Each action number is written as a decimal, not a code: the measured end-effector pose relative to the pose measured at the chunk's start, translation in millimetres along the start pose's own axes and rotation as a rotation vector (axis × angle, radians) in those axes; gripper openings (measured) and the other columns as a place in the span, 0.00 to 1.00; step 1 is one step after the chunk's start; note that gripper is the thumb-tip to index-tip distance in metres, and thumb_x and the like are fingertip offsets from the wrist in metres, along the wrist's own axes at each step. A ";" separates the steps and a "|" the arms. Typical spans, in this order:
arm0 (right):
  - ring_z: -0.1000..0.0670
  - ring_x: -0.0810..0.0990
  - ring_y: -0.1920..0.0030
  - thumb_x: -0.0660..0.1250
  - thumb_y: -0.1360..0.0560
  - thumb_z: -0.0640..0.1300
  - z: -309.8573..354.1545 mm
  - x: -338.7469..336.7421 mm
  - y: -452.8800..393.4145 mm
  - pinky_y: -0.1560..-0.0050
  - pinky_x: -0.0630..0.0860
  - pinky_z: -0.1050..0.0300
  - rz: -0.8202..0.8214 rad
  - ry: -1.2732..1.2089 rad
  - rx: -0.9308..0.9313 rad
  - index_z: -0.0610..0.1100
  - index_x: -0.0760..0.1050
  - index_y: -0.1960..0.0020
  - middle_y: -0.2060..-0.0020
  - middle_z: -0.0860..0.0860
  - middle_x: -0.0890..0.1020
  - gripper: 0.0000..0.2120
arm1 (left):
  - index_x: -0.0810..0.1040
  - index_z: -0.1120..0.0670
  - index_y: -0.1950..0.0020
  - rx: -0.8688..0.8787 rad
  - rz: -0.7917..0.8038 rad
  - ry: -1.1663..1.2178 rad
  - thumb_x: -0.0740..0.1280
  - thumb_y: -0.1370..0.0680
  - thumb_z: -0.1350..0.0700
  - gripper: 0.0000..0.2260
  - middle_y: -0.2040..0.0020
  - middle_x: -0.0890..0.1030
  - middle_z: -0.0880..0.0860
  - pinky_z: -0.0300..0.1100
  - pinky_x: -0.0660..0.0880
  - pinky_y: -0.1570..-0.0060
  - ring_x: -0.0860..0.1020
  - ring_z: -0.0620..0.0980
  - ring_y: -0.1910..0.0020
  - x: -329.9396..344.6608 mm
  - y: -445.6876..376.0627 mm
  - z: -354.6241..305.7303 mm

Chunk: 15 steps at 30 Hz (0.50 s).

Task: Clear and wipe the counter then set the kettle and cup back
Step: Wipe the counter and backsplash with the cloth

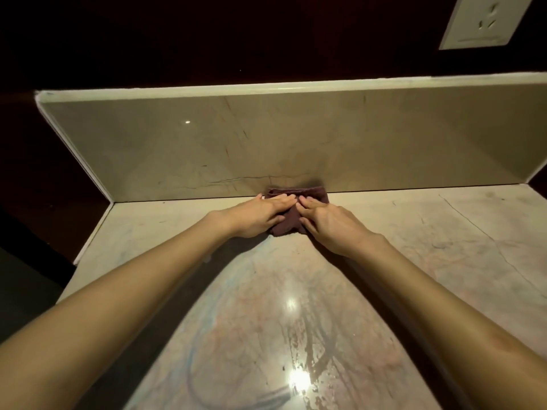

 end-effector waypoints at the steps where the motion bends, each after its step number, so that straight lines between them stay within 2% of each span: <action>1: 0.53 0.56 0.24 0.51 0.17 0.47 2.3 -0.4 4.7 0.30 0.60 0.58 -0.006 -0.008 -0.008 0.45 0.58 0.23 0.23 0.50 0.57 0.22 | 0.54 0.53 0.23 0.013 -0.001 0.021 0.55 0.17 0.57 0.23 0.22 0.53 0.50 0.46 0.48 0.27 0.51 0.46 0.23 1.4 2.7 -0.3; 5: 0.55 0.56 0.24 0.52 0.17 0.49 17.9 1.1 36.7 0.31 0.61 0.59 -0.022 -0.036 -0.056 0.49 0.60 0.24 0.23 0.53 0.58 0.22 | 0.54 0.51 0.23 0.037 0.029 0.106 0.55 0.17 0.57 0.23 0.22 0.52 0.47 0.51 0.45 0.26 0.48 0.44 0.23 11.5 32.0 -7.7; 10: 0.57 0.56 0.25 0.53 0.18 0.50 40.9 1.9 83.0 0.32 0.62 0.62 -0.042 -0.062 -0.114 0.51 0.61 0.25 0.24 0.55 0.58 0.21 | 0.52 0.50 0.22 0.064 0.035 0.103 0.54 0.17 0.56 0.24 0.22 0.51 0.46 0.49 0.43 0.26 0.46 0.40 0.24 30.0 80.7 -30.5; 15: 0.57 0.56 0.25 0.54 0.18 0.50 59.2 2.8 131.2 0.32 0.64 0.60 -0.060 -0.089 -0.168 0.51 0.62 0.25 0.24 0.55 0.58 0.21 | 0.51 0.48 0.23 0.064 0.045 0.101 0.54 0.17 0.55 0.24 0.22 0.50 0.44 0.46 0.42 0.26 0.44 0.36 0.26 45.7 124.2 -62.1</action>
Point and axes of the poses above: each hand's wrist, its own y-axis away from the middle knuckle, its own x-axis out of the palm, z = x × y, the point moved 4 cm from there along -y, towards the middle knuckle
